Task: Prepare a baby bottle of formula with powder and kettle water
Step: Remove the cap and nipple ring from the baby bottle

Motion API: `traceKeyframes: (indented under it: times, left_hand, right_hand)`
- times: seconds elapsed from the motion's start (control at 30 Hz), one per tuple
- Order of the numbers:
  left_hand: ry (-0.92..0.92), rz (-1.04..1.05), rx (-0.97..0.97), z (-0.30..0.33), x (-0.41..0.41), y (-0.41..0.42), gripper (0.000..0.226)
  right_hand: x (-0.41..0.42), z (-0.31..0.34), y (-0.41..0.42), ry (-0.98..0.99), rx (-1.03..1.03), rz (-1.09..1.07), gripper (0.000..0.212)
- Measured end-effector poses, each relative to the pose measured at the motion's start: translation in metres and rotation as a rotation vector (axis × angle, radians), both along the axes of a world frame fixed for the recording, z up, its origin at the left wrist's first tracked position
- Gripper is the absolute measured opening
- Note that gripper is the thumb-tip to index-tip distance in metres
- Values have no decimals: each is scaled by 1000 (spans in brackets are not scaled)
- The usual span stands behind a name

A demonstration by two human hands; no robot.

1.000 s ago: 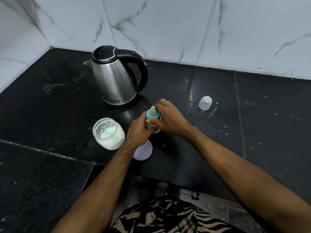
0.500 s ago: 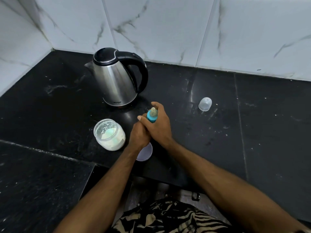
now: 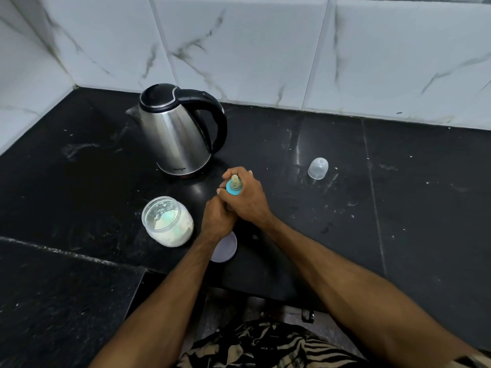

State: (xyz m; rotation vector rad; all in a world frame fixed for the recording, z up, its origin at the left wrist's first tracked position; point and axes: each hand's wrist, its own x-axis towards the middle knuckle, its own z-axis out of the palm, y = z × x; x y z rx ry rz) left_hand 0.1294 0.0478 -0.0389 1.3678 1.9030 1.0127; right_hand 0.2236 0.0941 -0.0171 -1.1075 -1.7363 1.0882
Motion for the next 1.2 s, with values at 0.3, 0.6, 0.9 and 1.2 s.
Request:
traceKeyframes:
  times: [0.3,0.6,0.9,1.2]
  left_hand:
    - [-102,-65,40,0,-1,-1,39]
    - [-208,-93,-3,5,-5,-2,41]
    - [-91,-105,-47,-2,-6,2,49]
    - [-151,-169,-13,-2,-9,1,36]
  right_hand:
    - [19,14,23,-12,-106,385,32]
    - [28,40,42,-174,-203,663,47]
    - [29,34,-1,-581,227,22,50]
    - [36,51,18,-504,299,318,46]
